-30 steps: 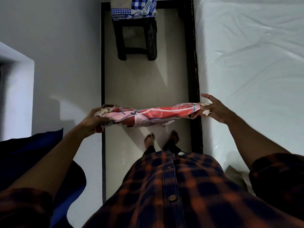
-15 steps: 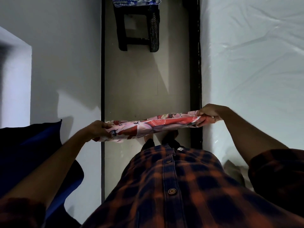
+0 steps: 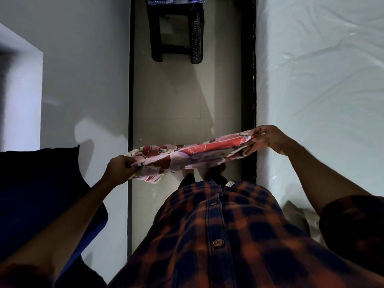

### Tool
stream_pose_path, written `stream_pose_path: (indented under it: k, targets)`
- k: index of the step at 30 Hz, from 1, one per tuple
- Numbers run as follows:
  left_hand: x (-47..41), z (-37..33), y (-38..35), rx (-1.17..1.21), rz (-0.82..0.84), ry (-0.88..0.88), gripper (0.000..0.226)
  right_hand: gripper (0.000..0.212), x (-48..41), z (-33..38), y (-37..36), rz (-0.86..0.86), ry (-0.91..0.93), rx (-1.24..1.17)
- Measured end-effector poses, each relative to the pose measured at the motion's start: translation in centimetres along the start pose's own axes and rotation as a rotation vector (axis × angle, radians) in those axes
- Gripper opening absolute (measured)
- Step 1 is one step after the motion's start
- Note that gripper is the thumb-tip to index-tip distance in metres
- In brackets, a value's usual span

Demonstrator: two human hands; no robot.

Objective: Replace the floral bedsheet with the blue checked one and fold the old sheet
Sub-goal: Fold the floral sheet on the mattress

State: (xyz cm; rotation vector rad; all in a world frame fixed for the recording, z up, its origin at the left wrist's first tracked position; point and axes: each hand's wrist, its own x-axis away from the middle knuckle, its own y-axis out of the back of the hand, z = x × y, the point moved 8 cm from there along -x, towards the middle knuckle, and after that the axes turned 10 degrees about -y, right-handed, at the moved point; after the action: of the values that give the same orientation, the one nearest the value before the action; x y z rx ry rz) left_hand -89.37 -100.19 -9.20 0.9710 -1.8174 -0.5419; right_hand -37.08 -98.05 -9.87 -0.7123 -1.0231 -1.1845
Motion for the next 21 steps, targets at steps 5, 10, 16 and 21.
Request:
stream_pose_path:
  k: [5,10,16,21]
  targets:
    - [-0.5,-0.3,2.1,-0.212,-0.089,-0.152,0.03,0.04,0.2,0.5,-0.7,0.053,-0.108,-0.112]
    - [-0.6,-3.2,3.3,-0.332,-0.106,-0.43,0.033,0.04,-0.1,0.5,-0.2,-0.013,-0.23,-0.064]
    - [-1.7,-4.7,3.2,-0.391,0.019,-0.524,0.03,0.038,1.6,0.1,-1.3,0.096,-0.284,0.107]
    - [-2.3,-6.0,5.3,-0.398,-0.022,-0.57,0.022,0.024,1.2,1.0,0.5,-0.164,-0.103,0.643]
